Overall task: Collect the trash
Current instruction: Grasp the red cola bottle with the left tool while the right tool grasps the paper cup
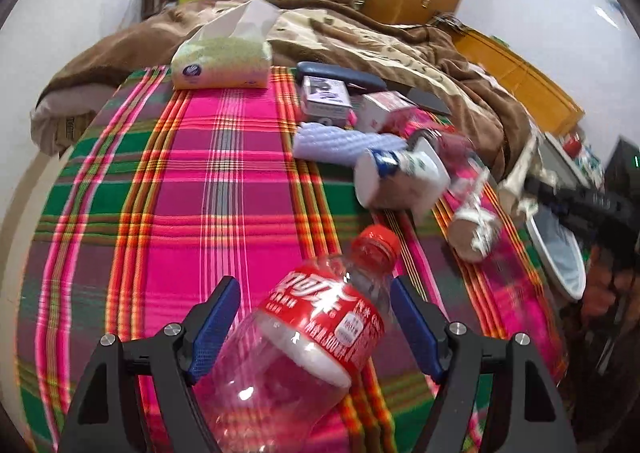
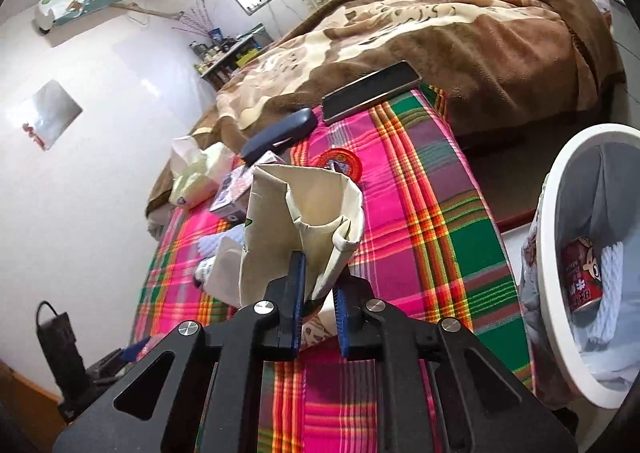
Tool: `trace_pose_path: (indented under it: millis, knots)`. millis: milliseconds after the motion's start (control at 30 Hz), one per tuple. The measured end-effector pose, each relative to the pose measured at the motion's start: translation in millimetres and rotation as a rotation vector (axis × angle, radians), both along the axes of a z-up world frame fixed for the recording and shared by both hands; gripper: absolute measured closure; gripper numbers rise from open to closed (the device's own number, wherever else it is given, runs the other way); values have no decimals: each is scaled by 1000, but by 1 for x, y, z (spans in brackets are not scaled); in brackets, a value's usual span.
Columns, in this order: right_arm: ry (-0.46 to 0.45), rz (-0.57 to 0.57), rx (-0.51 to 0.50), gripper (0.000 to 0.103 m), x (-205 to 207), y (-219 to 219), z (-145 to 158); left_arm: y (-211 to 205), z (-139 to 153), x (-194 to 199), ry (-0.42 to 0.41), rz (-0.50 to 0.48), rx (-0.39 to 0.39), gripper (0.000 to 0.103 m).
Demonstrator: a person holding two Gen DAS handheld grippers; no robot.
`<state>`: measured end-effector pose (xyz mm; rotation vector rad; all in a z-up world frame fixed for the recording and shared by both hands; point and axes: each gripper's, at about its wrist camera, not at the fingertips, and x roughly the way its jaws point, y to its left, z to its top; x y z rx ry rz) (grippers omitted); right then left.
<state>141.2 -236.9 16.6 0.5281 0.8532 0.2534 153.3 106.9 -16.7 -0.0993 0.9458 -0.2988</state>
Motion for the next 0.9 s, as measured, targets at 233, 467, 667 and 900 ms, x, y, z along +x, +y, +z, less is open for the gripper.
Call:
trace_pose_path:
  millis: [233, 467, 667, 900]
  knots:
    - [55, 133, -78, 89, -14, 5, 2, -5, -9, -20, 56, -46, -9, 25]
    - [169, 214, -188, 89, -16, 15, -20, -27, -22, -29, 114, -81, -14, 25]
    - [187, 221, -275, 85, -12, 33, -29, -47, -22, -40, 132, -131, -34, 25]
    - [192, 177, -224, 62, -17, 31, -38, -45, -18, -43, 150, -70, -78, 25]
